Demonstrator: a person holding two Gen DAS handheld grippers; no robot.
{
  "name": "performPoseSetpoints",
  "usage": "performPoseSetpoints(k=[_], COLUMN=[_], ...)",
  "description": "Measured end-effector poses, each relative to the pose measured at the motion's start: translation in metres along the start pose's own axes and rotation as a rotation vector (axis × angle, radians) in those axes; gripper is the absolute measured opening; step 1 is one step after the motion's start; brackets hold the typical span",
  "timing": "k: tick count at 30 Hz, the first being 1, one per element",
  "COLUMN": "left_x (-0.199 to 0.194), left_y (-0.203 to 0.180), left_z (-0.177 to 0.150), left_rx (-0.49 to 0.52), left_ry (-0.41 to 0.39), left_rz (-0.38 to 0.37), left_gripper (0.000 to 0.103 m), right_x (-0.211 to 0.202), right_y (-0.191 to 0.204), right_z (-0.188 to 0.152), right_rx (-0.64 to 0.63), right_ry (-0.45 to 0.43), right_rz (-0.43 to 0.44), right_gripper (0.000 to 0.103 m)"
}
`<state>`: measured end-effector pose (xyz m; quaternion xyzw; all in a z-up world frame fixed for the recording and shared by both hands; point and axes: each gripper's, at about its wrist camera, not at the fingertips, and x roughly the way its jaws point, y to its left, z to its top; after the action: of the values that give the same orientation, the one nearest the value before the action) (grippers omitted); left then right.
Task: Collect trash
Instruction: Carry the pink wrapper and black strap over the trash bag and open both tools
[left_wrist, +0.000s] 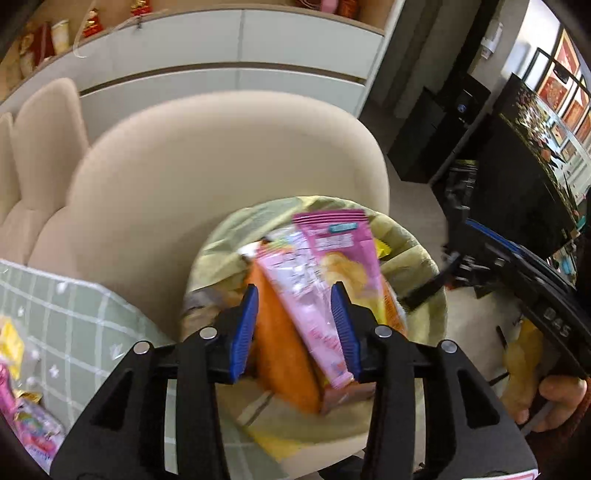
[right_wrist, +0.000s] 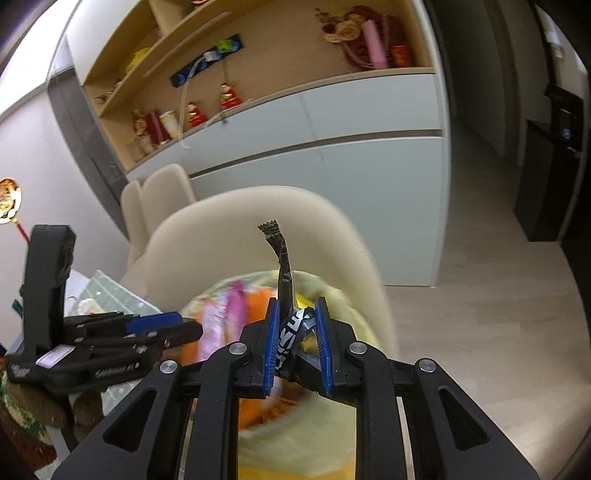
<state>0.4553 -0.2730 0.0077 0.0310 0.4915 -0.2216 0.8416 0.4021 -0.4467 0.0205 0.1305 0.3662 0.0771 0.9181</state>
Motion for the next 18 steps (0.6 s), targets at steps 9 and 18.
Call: performPoseSetpoints(k=[9, 18], left_x=[-0.040, -0.054], left_y=[0.044, 0.064], left_z=[-0.031, -0.066], left_rx=[-0.098, -0.157], left_ry=[-0.020, 0.006], left_rz=[0.039, 0.038], left_gripper=[0.041, 0.041], right_x=[0.062, 0.066], right_y=[0.033, 0.047], right_z=[-0.026, -0.044], right_rx=[-0.066, -0.133], right_ry=[0.179, 0.202], right_rz=[-0.063, -0.123], right_gripper=[0.020, 0.020])
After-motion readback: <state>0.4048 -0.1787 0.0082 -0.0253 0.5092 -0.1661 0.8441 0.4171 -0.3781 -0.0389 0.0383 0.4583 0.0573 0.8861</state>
